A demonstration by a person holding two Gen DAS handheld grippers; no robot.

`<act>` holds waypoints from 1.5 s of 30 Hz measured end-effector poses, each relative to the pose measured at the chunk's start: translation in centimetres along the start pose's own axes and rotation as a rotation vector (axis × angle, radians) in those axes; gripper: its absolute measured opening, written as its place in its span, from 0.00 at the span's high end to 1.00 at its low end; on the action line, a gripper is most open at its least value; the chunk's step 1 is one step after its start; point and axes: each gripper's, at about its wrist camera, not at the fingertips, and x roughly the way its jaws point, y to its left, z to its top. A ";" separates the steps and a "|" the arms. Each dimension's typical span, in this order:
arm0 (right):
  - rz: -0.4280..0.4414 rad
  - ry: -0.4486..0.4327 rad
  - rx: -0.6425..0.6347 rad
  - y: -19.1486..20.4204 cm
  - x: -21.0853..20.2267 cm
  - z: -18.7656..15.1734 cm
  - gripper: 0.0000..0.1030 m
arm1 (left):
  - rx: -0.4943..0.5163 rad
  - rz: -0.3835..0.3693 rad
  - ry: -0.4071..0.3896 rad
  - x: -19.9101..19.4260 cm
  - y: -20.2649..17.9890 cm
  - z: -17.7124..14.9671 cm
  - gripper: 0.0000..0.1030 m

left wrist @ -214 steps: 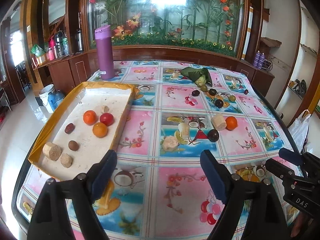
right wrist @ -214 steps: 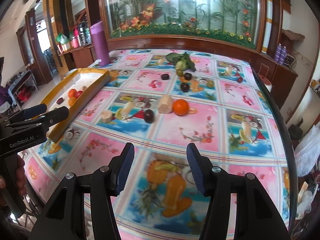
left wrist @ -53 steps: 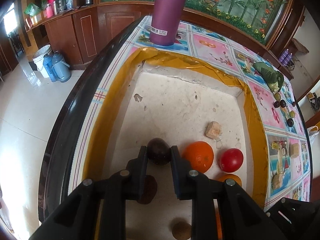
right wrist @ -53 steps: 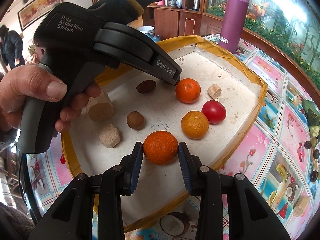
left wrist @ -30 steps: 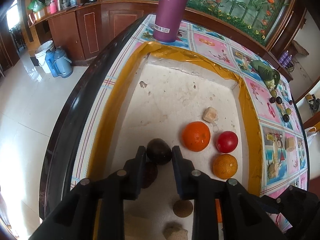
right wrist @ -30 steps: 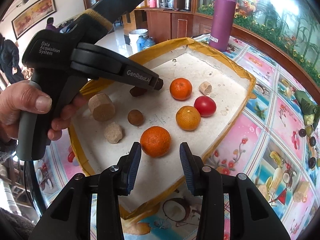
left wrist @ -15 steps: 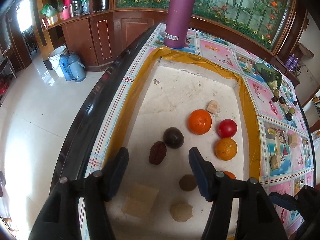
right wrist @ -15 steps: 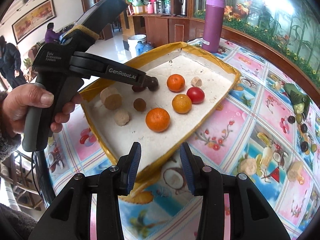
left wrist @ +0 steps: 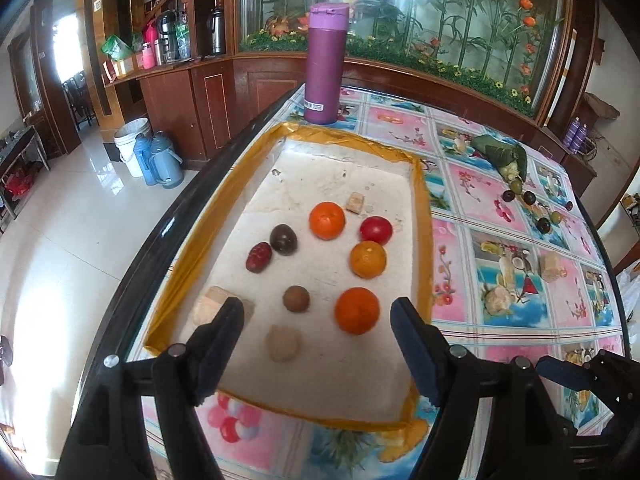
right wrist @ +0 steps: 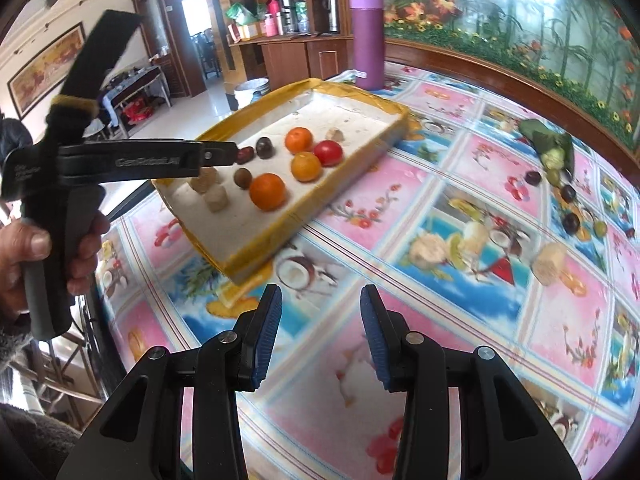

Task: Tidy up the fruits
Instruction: 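Withdraw both grippers from the tray toward the fruit cluster, then grasp the beige wooden block with the right gripper while the left grasps a beige rough fruit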

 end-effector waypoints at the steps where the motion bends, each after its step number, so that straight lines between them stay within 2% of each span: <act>1: -0.001 0.001 0.012 -0.6 -0.3 -0.3 0.61 | 0.000 -0.005 0.001 -0.2 -0.5 -0.1 0.24; 6: -0.024 0.011 0.070 -3.6 -1.7 -2.6 0.61 | 0.041 -0.025 0.016 -0.4 -4.0 -1.1 0.22; 12: -0.070 0.017 0.211 -9.5 -3.4 -5.2 0.60 | 0.127 -0.057 0.070 0.4 -8.5 -2.6 0.20; 20: -0.153 -0.006 0.333 -17.1 -4.1 -4.8 0.59 | 0.215 -0.067 0.119 1.8 -12.9 -3.7 0.19; 24: -0.150 -0.007 0.328 -18.9 -2.9 -3.3 0.51 | 0.216 -0.049 0.147 2.8 -13.6 -3.7 0.19; 33: -0.138 0.030 0.189 -19.6 1.8 0.3 0.47 | 0.180 -0.040 0.178 4.0 -14.2 -3.0 0.19; 35: -0.126 0.050 0.180 -20.2 2.7 0.5 0.47 | 0.170 -0.046 0.185 4.4 -14.4 -2.7 0.18; 36: -0.108 0.050 0.177 -20.4 2.9 0.5 0.50 | 0.165 -0.048 0.188 4.6 -14.5 -2.6 0.19; 37: -0.097 0.043 0.169 -20.4 3.0 0.4 0.57 | 0.161 -0.050 0.191 4.8 -14.7 -2.4 0.19; 41: -0.128 0.030 0.112 -20.1 3.0 0.4 0.58 | 0.148 -0.068 0.208 5.9 -15.6 -2.0 0.19; 45: -0.108 0.014 0.141 -20.4 2.2 0.1 0.58 | 0.159 -0.053 0.191 6.9 -16.6 -1.6 0.19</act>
